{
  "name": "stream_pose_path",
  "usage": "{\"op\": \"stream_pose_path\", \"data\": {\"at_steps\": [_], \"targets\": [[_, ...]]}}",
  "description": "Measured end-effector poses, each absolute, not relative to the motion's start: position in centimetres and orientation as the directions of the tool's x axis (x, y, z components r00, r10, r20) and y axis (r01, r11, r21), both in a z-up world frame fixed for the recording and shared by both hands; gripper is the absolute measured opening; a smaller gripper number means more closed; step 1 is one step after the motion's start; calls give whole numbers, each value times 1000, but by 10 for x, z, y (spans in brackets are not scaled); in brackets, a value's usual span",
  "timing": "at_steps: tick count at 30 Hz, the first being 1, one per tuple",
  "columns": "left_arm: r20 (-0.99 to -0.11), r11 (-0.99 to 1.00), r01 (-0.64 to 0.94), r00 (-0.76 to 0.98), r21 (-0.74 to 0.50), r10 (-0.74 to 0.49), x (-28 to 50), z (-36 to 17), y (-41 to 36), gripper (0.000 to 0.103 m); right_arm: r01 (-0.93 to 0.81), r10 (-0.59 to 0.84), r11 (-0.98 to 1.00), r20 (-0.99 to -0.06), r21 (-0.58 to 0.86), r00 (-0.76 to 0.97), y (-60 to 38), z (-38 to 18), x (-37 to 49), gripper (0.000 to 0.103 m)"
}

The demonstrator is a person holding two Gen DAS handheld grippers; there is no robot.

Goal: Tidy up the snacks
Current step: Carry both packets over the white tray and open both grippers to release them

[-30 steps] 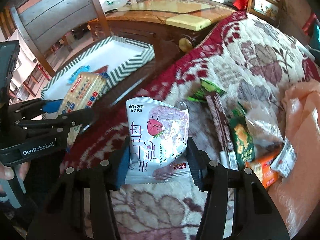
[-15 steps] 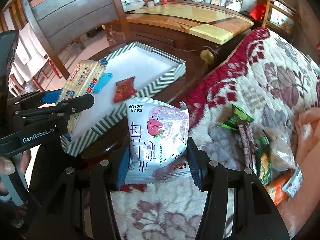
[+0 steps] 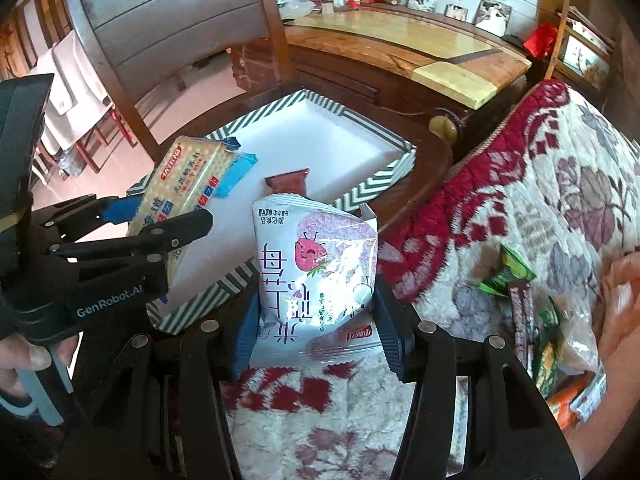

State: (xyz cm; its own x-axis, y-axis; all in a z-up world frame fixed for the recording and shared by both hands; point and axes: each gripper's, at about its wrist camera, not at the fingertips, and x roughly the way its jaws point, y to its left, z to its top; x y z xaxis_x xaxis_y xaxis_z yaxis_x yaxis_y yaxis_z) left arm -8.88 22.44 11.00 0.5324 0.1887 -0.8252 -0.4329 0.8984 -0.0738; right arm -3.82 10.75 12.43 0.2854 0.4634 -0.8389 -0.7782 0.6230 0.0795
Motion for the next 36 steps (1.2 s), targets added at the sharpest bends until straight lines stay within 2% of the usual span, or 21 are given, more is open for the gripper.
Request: {"op": "stream_pose_path", "data": {"at_steps": [23,33,36], "targets": [[-875,815,-570,442,-103,198,-102,68,305,57,-872,401,483,-906,82,137,225,77,-24,52],[-887,810,-580,414,-85,204,-99,60,310,58,-862,371,493,-924,117,87,238,54,-17,52],[-887,807,-583,415,-88,203,-99,61,311,59,-843,403,515,-912,155,79,235,53,-13,54]]}}
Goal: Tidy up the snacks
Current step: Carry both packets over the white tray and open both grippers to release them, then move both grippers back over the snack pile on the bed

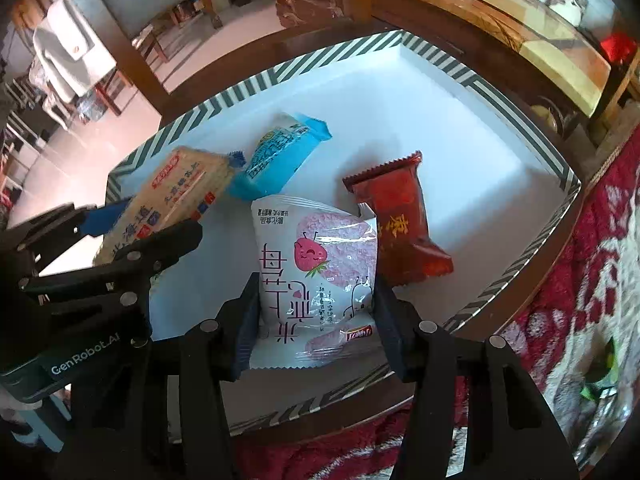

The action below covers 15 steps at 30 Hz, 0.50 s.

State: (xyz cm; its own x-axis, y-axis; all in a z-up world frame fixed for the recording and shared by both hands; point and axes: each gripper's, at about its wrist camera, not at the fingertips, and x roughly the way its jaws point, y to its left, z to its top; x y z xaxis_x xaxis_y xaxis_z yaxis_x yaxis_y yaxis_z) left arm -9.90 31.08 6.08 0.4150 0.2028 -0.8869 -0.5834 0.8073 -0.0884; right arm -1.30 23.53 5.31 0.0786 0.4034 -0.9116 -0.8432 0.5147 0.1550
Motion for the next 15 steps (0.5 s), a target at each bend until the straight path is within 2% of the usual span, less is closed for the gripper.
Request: {"op": "stream_pose_path", "data": {"at_steps": [6,15], "targets": [[-882,795,-600,416,-85,220,-104,65,313,70,-821,434,532,-899,208,53,228,54,-14,58],[-853,811,-579,461,-79,246,-111,86,295,75,-800,523,549,-846,240,105,186,88,-31,58]]}}
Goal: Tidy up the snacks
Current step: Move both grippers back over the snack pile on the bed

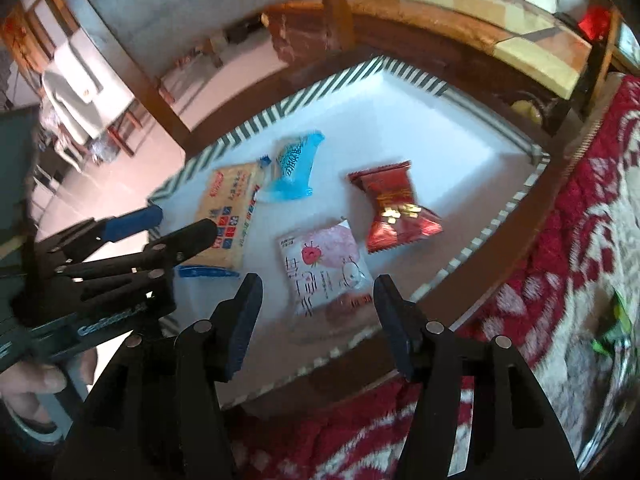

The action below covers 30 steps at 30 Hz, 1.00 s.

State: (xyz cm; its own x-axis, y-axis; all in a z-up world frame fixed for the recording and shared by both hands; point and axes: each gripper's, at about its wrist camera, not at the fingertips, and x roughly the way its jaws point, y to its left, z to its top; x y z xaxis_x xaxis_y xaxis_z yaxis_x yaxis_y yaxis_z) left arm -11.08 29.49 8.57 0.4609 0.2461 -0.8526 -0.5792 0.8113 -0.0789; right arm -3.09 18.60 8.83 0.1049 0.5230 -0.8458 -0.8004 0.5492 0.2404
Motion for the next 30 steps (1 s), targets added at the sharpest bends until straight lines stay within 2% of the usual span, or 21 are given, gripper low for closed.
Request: {"op": "stream_pose_path", "data": {"at_steps": [12,30], "targets": [[-830,884,-459,524,-89,188,-96,107,224,82,-703,536,664,-818,255,209,84,109,-34,58],[-844,960,-269,530,-75,83,-73,109,119,83,-475,436,846,-829,244,350,-75,96,-13,58]]}}
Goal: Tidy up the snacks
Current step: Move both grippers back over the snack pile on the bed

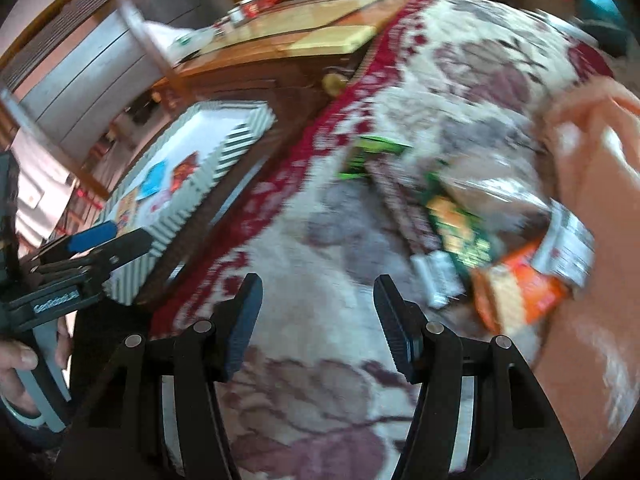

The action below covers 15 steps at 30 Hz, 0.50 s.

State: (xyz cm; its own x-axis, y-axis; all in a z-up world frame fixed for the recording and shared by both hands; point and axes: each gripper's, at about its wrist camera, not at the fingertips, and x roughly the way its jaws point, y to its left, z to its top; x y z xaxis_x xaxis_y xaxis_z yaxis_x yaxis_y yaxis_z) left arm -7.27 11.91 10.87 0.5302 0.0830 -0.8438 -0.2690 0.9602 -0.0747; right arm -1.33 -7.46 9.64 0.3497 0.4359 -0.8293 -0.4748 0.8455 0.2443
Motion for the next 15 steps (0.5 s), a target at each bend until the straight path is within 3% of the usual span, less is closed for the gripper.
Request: {"op": "stream_pose_path", "data": {"at_steps": [5,15], "targets": [[-861,967,-243,505,-76,60,-65,100,105,83,-402,408,880,-833,251,374,-104,86,8,58],[-884,963,-262,463,-67,65,-60,86,111,83,-487,421,840,-852,239,309,-64,65,47,58]]}}
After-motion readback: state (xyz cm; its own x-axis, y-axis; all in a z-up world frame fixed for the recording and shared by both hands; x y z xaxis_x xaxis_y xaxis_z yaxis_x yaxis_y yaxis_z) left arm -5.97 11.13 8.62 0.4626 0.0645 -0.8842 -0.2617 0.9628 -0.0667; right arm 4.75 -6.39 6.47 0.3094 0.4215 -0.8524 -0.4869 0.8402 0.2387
